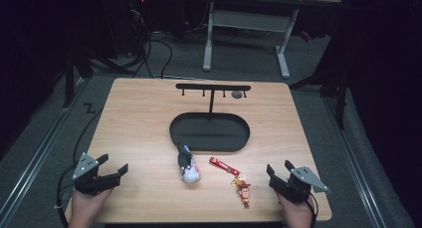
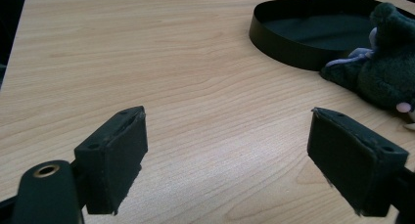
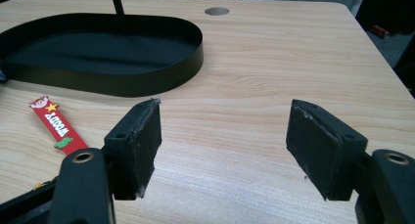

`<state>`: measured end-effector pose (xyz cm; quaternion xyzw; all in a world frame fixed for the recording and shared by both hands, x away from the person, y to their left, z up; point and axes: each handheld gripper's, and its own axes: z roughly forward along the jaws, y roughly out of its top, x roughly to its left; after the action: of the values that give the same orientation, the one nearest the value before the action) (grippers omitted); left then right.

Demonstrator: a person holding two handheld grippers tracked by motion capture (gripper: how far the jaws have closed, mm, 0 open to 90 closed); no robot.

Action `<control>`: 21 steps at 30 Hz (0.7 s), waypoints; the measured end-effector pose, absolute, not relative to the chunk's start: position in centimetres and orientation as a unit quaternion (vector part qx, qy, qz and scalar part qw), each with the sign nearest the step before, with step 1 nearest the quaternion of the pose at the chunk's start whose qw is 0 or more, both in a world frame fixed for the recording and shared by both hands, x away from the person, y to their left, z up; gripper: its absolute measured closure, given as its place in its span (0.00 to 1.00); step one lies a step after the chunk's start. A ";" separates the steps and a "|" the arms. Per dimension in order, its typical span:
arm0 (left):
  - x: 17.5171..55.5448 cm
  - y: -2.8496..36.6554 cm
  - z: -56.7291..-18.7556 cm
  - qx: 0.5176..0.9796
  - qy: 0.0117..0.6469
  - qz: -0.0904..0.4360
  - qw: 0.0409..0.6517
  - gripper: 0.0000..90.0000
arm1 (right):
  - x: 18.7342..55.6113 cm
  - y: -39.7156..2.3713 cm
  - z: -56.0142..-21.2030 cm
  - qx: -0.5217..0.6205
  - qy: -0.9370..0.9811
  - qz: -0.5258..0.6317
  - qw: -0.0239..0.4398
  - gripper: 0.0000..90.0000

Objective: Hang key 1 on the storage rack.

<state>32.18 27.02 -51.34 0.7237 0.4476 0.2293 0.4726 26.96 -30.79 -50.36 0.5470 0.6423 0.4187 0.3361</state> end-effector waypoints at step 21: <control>31.8 27.2 -52.4 0.726 0.450 0.223 0.469 0.17 | 29.9 -30.2 -47.1 0.541 0.680 0.386 0.311 0.33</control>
<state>31.80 27.21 -52.36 0.7259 0.4504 0.2232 0.4694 29.86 -30.16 -47.10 0.5406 0.6795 0.3861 0.3112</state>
